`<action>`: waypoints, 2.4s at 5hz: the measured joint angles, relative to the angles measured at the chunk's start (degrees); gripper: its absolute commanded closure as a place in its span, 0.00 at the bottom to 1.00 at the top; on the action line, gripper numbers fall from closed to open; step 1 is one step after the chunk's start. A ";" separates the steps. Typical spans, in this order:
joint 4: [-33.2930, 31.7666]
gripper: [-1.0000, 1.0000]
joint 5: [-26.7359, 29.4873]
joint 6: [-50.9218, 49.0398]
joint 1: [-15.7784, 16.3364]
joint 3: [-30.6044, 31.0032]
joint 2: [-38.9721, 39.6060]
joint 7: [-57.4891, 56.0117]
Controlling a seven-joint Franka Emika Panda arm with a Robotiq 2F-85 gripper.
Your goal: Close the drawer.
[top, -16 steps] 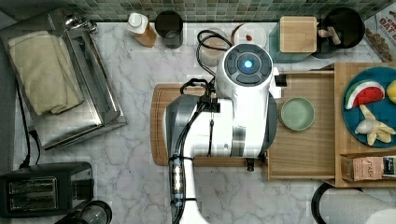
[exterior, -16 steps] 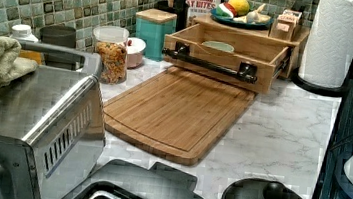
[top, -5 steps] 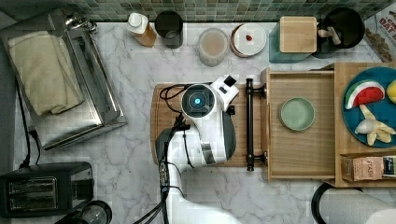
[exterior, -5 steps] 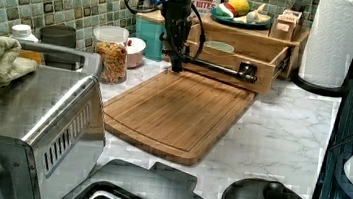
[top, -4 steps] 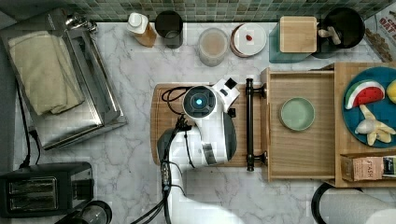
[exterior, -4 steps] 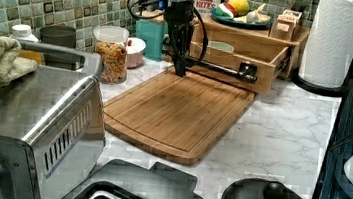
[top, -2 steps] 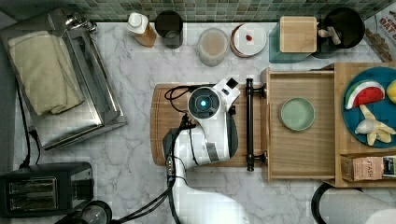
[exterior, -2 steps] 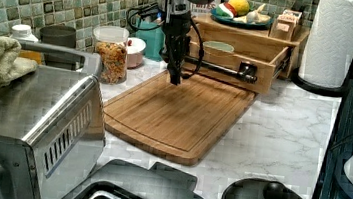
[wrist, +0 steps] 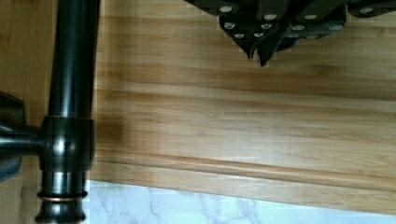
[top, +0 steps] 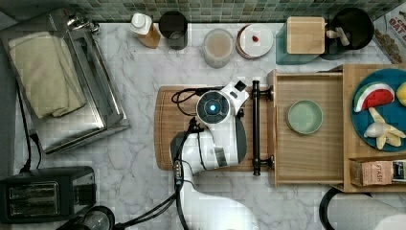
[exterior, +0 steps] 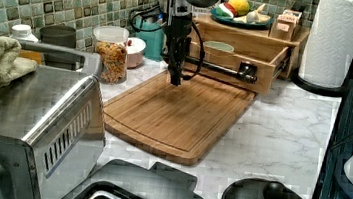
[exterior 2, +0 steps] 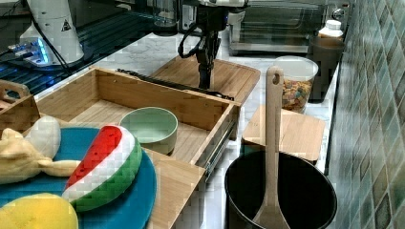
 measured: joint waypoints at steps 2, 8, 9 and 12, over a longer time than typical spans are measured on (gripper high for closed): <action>0.11 1.00 0.78 -0.11 -5.42 -1.75 0.17 -12.59; 11.86 1.00 9.07 -1.90 -20.67 -5.92 8.85 -29.77; 13.99 1.00 9.16 -2.88 -22.27 -6.06 9.78 -29.77; 14.21 1.00 8.93 -3.08 -23.24 -6.00 8.35 -29.77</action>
